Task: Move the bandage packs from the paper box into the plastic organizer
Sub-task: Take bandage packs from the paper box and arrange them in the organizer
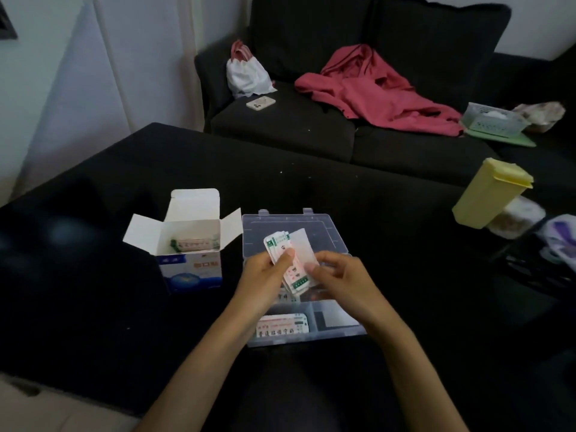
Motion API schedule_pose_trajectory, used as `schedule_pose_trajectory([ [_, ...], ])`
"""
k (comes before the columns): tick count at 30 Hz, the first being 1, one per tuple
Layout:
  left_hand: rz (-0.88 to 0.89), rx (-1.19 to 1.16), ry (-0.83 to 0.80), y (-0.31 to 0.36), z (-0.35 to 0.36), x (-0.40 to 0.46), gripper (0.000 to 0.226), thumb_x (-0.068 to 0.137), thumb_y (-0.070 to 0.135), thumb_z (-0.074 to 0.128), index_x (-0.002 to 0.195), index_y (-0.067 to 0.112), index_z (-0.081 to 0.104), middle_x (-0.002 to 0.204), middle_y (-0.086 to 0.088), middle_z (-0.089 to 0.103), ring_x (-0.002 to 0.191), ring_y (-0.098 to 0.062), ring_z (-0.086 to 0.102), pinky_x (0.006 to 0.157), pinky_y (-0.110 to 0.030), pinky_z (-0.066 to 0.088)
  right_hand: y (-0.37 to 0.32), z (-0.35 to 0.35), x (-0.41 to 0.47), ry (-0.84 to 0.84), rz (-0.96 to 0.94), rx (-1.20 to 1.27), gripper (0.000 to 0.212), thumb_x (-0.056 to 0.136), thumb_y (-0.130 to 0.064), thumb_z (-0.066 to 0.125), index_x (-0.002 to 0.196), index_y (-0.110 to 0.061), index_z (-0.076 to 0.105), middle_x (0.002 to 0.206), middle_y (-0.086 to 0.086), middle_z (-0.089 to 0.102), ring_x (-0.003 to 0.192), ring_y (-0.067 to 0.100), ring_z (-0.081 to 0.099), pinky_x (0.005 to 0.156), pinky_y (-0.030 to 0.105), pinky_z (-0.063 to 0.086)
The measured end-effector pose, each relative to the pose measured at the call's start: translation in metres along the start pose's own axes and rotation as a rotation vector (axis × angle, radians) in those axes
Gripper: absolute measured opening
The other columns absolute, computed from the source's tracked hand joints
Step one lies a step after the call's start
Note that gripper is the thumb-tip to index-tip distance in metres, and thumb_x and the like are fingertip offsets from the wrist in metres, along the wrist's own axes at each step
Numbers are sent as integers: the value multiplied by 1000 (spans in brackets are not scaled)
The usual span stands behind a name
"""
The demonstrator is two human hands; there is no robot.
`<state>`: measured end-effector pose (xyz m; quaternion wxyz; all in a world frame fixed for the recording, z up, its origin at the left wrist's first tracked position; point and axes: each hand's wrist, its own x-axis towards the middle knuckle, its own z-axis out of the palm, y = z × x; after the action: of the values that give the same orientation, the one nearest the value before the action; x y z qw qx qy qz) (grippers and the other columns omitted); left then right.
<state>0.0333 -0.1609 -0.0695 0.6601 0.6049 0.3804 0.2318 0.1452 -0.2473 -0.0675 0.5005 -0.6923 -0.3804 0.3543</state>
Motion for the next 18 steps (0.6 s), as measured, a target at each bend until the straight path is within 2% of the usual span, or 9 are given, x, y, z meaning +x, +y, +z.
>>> schedule_pose_trajectory([
  [3,27,-4,33,2,-3,3,18,99,22,45,103,18,62,101,0,70,91,-12,67,76,-28,56,13,-13,-1,160,-47,-224,20,94,-16,54,111,-23,61,87,-14,68,75,0,68,63,16,53],
  [6,42,-24,43,5,-9,7,19,101,21,42,103,19,61,93,4,70,83,-8,67,66,-22,54,31,-30,-4,309,-63,-378,13,90,-25,59,102,-29,57,91,-15,66,81,-1,66,68,19,53],
  [7,39,-35,53,6,-12,8,19,101,21,42,103,18,61,92,3,70,81,-7,67,63,-21,53,36,-34,-5,377,-66,-345,11,89,-26,60,99,-29,58,93,-14,65,84,-1,65,67,18,52],
  [9,26,-57,68,7,-17,10,19,101,21,42,103,18,60,91,4,69,78,-4,66,58,-17,52,44,-40,-9,540,-12,-79,9,90,-24,59,99,-25,60,95,-11,63,86,2,62,66,18,49],
  [11,17,-61,74,9,-22,10,19,101,21,42,102,19,60,92,4,68,77,-3,66,57,-16,51,49,-41,-10,597,103,171,16,92,-24,57,106,-17,61,97,-5,64,88,7,63,69,23,50],
  [14,30,-41,89,9,-28,12,19,101,23,42,103,19,60,94,4,68,81,-5,65,61,-18,50,58,-38,-7,567,197,126,19,92,-25,57,108,-14,60,96,-2,65,87,11,63,71,28,52],
  [18,49,-31,93,10,-30,13,19,101,23,42,99,20,60,93,5,68,83,-5,65,65,-20,49,58,-37,-4,592,209,121,14,92,-22,59,104,-15,59,92,-5,64,84,9,62,64,23,49],
])
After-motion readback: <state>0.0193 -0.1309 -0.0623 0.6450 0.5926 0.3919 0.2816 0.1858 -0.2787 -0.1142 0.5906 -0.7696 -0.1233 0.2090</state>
